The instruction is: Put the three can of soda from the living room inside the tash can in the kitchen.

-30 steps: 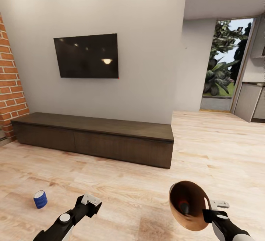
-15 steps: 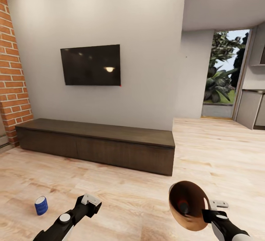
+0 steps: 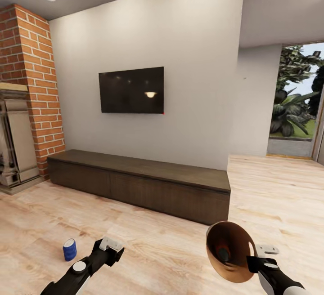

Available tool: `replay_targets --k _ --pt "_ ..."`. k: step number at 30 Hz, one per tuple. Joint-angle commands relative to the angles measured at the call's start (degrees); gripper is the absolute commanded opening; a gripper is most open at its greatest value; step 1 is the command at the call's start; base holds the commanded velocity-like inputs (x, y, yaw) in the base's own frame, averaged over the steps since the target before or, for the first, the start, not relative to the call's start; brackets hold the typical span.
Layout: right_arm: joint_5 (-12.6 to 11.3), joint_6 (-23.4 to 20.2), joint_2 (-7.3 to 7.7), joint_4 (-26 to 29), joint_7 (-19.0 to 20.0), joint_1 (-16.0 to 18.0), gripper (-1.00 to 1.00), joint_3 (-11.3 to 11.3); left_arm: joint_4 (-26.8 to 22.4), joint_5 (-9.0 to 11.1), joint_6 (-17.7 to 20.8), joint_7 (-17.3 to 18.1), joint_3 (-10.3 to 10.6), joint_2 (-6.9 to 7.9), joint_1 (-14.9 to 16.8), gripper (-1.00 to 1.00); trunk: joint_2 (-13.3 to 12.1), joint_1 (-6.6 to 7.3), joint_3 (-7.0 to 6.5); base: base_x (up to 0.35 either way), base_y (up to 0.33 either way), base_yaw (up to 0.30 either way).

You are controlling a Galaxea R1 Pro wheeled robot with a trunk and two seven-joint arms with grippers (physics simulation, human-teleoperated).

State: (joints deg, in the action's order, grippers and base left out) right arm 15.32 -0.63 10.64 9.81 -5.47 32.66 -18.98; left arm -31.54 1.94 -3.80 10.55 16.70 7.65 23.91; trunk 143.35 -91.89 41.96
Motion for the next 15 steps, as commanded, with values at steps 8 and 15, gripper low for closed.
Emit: replay_targets --k 8,15 --pt "0.06 0.01 -0.01 0.12 0.20 0.03 -1.00 -0.44 -0.01 0.00 -0.06 0.00 0.00 0.01 0.00 1.00 -0.11 0.21 -1.79 0.000 0.000 0.253" --pt "0.05 0.02 -0.09 0.12 0.20 0.03 -1.00 -0.44 0.04 0.02 -0.07 0.00 0.00 0.01 0.00 1.00 -2.75 1.66 -3.06 0.000 0.000 0.253"
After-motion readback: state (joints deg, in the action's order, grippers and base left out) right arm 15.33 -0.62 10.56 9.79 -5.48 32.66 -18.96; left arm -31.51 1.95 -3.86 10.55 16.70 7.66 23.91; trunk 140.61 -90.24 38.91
